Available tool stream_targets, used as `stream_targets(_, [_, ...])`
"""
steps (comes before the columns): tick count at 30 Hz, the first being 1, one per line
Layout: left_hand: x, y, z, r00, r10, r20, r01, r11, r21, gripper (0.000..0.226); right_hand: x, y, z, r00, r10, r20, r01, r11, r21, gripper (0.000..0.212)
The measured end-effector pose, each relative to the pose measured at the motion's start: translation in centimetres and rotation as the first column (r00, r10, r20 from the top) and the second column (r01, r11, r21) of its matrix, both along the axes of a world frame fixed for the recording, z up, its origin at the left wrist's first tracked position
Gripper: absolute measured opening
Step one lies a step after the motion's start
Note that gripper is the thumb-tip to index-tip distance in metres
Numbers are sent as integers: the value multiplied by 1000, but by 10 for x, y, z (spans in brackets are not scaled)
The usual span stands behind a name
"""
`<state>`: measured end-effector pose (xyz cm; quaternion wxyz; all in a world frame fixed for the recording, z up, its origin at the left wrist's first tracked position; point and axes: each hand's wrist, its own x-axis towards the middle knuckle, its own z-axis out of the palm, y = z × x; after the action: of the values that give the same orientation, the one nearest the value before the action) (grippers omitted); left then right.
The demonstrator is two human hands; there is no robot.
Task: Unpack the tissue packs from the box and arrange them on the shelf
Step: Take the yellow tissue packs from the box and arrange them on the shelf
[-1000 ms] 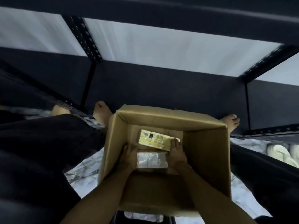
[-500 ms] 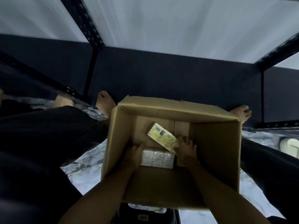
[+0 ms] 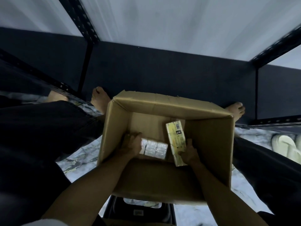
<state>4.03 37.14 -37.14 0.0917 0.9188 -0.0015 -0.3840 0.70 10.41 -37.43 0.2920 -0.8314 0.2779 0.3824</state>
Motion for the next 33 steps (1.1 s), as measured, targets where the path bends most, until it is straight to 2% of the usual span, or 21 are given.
stream_targets(2, [-16,2,-10,976,-209,-61,210,978,11,84,-1,2,0,1000,17,1,-17,1000,19,66])
stream_targets(4, [-22,6,-20,946,-306,-104,312,949,46,108,-3,4,0,999,43,-6,-43,999,32,66])
stream_targets(8, [2,3,-19,954,-287,-89,291,956,41,92,-6,2,-3,999,43,8,-44,998,39,66])
stream_targets(10, [18,6,-22,973,-110,-202,109,994,-16,96,-5,0,-5,1000,21,11,-21,999,37,65])
stream_targets(12, [30,8,-23,970,22,-241,-33,999,-41,84,-3,-2,-6,1000,-5,-9,6,999,45,65])
stream_targets(14, [36,7,-23,990,112,-88,-116,992,-44,57,-3,-2,-7,999,-27,-36,29,998,56,70])
stream_targets(16, [37,6,-22,977,194,89,-191,981,-48,45,-4,0,-9,996,-73,-50,77,994,78,78])
stream_targets(17, [36,3,-20,969,217,119,-211,976,-58,43,-4,3,-10,993,-106,-50,110,990,84,80])
stream_targets(19, [30,-5,-18,978,195,71,-189,978,-83,44,-3,10,-12,987,-159,-31,161,984,79,82])
stream_targets(21, [16,-13,-18,995,79,60,-77,996,-36,58,-1,15,-13,982,-186,-11,187,981,54,80])
stream_targets(23, [6,-18,-15,994,-38,104,31,998,62,100,0,19,-11,985,-172,-5,172,985,29,79])
stream_targets(24, [4,-20,-16,983,-125,132,106,984,140,112,0,19,-9,988,-152,-8,153,988,25,78])
stream_targets(25, [5,-22,-19,981,-151,122,129,976,173,111,0,19,-8,991,-133,-12,133,991,26,77])
stream_targets(27, [16,-21,-22,999,-33,-9,34,995,94,97,2,17,-7,994,-103,-30,103,994,17,74])
stream_targets(28, [25,-17,-23,994,77,-82,-76,997,18,95,2,16,-6,994,-98,-37,99,995,13,75])
stream_targets(30, [47,-3,-22,918,298,-262,-338,933,-122,97,4,14,-7,993,-108,-43,109,994,17,78])
stream_targets(31, [54,0,-16,867,354,-352,-423,895,-142,92,4,13,-8,992,-121,-41,122,992,21,79])
stream_targets(33, [53,5,-16,795,399,-457,-499,859,-117,72,5,12,-9,989,-143,-42,145,989,30,78])
